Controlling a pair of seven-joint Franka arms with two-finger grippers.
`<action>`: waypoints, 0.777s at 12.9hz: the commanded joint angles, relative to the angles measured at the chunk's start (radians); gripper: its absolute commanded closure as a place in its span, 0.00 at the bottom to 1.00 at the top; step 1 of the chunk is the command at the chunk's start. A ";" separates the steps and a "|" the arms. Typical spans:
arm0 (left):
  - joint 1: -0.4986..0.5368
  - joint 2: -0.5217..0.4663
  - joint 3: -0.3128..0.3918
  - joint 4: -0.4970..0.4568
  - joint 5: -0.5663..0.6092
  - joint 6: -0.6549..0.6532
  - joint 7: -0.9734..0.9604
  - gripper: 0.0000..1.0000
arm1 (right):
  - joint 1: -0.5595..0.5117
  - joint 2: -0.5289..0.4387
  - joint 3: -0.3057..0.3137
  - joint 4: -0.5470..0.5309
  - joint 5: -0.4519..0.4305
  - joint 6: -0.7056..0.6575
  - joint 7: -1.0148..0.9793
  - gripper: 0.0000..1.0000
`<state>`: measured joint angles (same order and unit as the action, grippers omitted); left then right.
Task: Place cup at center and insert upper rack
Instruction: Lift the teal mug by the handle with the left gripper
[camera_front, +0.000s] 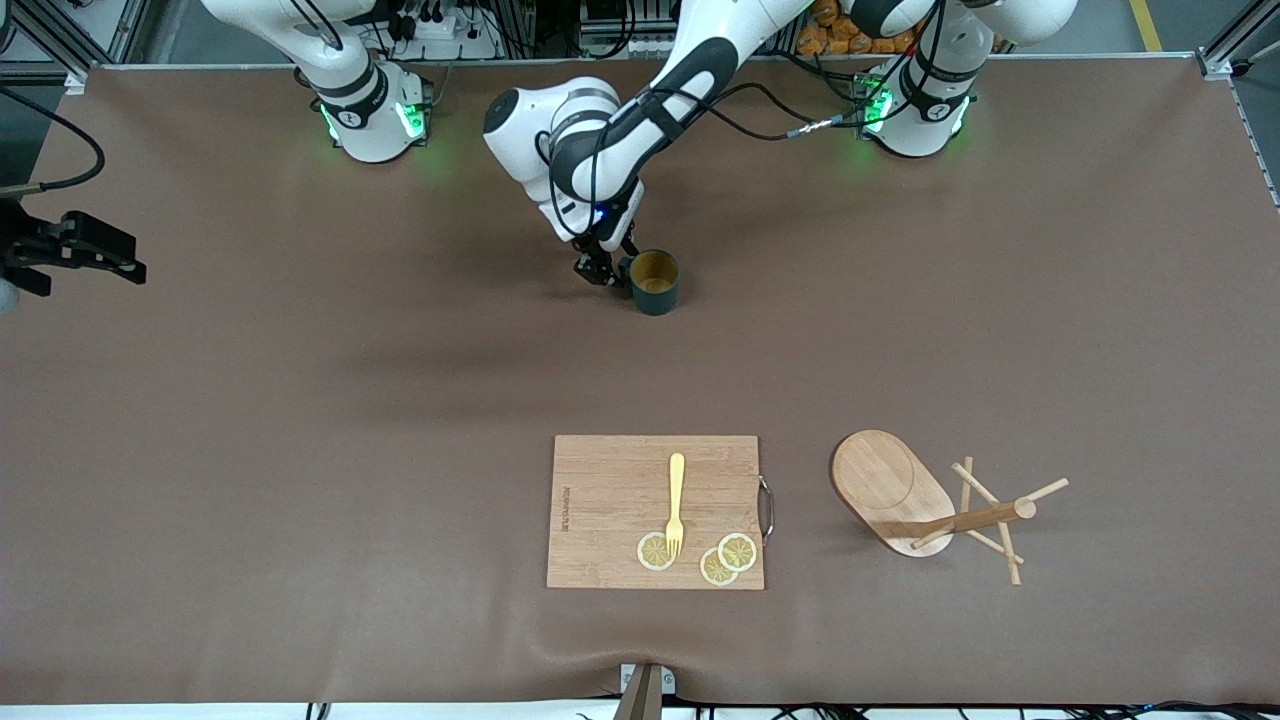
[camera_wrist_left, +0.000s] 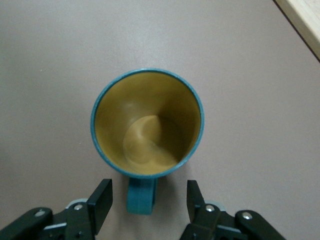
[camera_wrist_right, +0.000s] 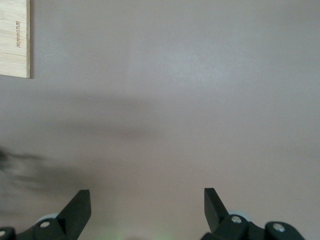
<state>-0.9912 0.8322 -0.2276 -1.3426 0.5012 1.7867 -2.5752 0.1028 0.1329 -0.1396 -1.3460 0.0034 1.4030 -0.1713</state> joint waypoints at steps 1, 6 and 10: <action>0.002 0.007 0.004 0.016 -0.020 0.005 -0.032 0.64 | 0.017 -0.009 -0.018 -0.001 0.006 -0.001 0.003 0.00; 0.005 -0.005 0.004 0.014 -0.035 0.005 -0.039 1.00 | -0.006 -0.006 0.009 -0.004 0.007 0.007 0.003 0.00; 0.058 -0.077 -0.006 0.016 -0.049 0.002 -0.025 1.00 | -0.071 -0.006 0.081 -0.004 0.007 0.007 0.003 0.00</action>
<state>-0.9689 0.8205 -0.2286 -1.3146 0.4798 1.7881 -2.5987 0.0662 0.1336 -0.0898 -1.3470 0.0052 1.4064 -0.1709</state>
